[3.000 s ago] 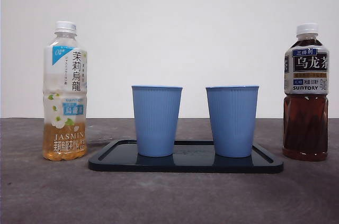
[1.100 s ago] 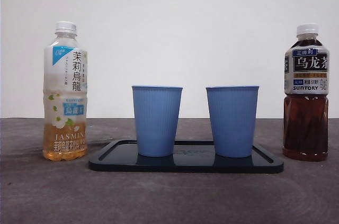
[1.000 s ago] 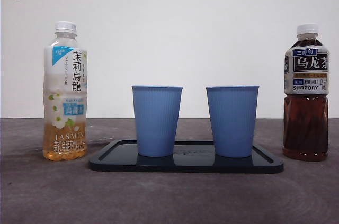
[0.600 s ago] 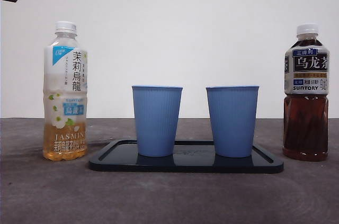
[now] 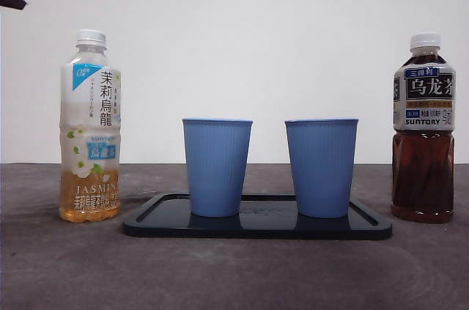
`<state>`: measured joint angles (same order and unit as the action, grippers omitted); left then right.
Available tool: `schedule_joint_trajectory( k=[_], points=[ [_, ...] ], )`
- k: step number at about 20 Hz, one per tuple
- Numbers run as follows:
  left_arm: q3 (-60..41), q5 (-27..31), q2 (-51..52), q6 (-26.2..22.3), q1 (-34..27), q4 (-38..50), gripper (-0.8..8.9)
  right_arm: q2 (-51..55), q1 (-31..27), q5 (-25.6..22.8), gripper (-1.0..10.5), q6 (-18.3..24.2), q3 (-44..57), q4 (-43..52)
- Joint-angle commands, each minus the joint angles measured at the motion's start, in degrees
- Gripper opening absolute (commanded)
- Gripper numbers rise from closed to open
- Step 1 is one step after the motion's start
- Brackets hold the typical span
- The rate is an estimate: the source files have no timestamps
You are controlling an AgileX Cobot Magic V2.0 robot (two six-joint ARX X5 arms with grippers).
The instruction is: Pour the drink into the cup
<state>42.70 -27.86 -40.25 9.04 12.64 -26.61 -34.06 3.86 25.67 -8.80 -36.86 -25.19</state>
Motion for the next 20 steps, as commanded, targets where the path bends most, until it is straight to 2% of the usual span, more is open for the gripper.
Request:
schedule_joint_trajectory(
  k=[1,3,11,20],
  points=[
    [1.16,-0.31,-0.72,-0.85,0.24,0.44,4.67,-1.29,0.17,-2.60,5.4,-3.45,3.08,6.95],
    [1.16,-0.31,-1.01,-0.87,0.24,0.50,4.67,-2.19,0.15,-4.92,5.4,-3.67,5.55,10.67],
    [1.16,-0.31,-1.36,-1.14,0.24,1.05,4.68,-8.55,0.46,-6.01,5.4,-4.09,13.07,26.69],
    [1.16,-0.28,-1.36,-1.09,0.24,1.07,4.67,-22.29,3.10,-11.74,5.4,-3.85,17.35,47.82]
  ],
)
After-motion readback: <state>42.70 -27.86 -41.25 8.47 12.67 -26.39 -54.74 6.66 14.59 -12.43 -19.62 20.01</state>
